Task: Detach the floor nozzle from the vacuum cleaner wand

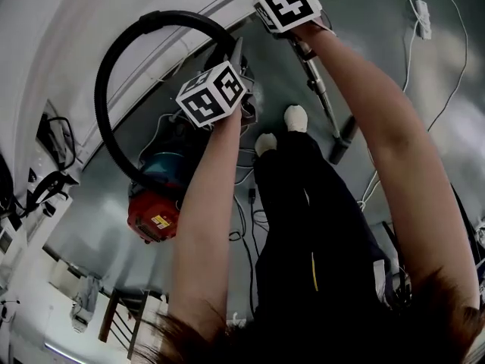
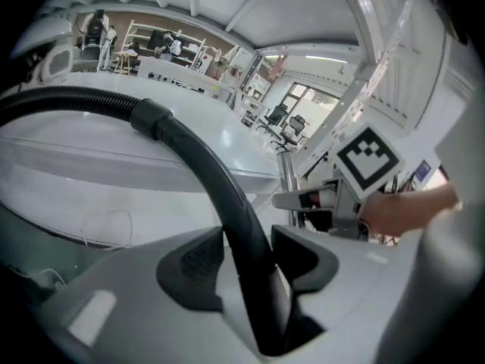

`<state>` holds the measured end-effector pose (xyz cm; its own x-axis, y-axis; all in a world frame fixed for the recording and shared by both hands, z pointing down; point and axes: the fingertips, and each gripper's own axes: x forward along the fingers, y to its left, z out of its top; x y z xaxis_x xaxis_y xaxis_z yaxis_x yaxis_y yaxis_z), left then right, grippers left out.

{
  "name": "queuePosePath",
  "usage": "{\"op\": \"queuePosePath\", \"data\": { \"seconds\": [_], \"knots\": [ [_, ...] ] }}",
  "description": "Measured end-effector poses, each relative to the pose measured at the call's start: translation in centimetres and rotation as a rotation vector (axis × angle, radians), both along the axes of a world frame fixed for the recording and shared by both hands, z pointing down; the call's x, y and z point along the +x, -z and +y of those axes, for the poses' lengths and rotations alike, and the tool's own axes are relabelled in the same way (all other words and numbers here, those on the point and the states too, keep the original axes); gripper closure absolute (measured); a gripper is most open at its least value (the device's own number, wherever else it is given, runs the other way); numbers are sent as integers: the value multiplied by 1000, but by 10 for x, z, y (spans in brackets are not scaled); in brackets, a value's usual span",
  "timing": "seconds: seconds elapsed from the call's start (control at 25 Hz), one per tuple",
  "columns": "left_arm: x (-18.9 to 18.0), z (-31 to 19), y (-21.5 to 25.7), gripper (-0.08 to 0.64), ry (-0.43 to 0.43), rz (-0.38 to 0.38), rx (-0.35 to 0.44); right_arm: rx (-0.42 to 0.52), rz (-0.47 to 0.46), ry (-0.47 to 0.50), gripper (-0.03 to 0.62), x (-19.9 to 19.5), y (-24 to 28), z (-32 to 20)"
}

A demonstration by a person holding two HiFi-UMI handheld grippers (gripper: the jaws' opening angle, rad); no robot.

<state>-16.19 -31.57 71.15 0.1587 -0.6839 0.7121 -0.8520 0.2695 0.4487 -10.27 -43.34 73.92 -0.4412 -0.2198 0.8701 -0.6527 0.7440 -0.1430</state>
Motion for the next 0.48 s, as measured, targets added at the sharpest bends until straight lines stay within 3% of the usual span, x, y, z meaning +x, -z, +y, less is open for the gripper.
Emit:
{"op": "queuePosePath", "data": {
  "seconds": [0.12,0.2,0.32,0.48],
  "knots": [
    [5,-7,-1,353,-6,20,34,29,13,-28,428,4,-6,-9],
    [14,-15,1,343,-57,27,58,46,-2,-32,428,3,-6,-10],
    [29,-30,10,237,-168,23,86,87,-15,-9,419,-2,-2,-9],
    [26,-44,19,187,-136,75,95,109,-59,-25,406,1,10,-8]
  ]
}}
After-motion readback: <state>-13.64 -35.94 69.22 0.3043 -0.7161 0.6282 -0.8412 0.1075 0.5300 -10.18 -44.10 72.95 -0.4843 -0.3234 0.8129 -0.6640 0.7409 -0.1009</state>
